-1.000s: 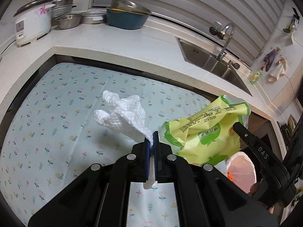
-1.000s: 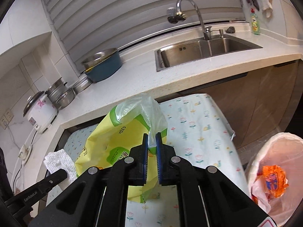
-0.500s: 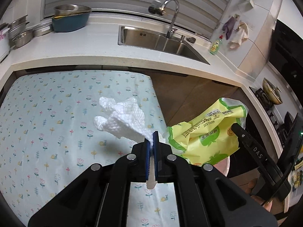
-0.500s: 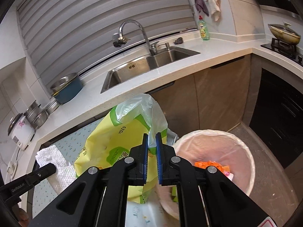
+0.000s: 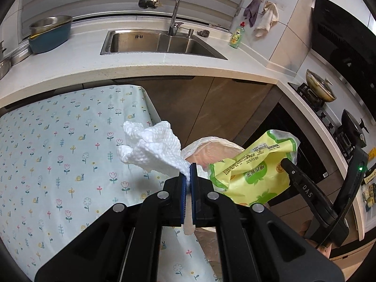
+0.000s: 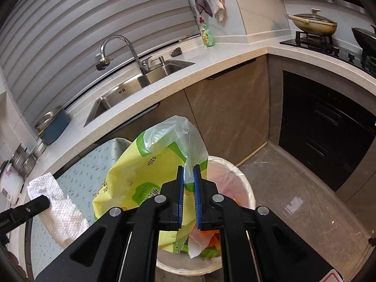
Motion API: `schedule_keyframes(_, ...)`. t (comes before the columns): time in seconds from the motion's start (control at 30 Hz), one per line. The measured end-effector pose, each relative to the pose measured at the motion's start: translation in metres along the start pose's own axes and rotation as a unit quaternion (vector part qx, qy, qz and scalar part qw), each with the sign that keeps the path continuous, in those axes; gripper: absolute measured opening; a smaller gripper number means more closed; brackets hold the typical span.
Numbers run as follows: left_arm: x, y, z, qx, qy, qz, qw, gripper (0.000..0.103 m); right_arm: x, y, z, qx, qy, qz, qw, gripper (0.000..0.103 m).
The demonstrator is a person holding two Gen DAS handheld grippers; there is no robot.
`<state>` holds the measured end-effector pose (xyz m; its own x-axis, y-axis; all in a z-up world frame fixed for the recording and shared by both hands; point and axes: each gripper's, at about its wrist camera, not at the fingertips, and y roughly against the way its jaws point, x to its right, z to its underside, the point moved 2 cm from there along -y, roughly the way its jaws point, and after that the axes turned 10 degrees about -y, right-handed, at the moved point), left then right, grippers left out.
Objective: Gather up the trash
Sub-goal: 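Carry both items over the bin and open both tools to drop them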
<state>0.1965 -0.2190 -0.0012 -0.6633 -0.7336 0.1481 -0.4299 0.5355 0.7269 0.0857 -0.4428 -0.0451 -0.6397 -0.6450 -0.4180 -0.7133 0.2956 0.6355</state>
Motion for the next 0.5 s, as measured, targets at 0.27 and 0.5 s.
schedule_keyframes(0.27,0.007,-0.009,-0.003,-0.005,0.0,-0.004,1.0,0.003,0.011,-0.023,0.012,-0.024,-0.002,0.016,1.0,0.015)
schedule_keyframes(0.5,0.021,-0.019,-0.006,-0.016,-0.012,0.015,0.9997,0.003,0.009,-0.021,0.015,-0.023,-0.006,0.004,1.0,0.032)
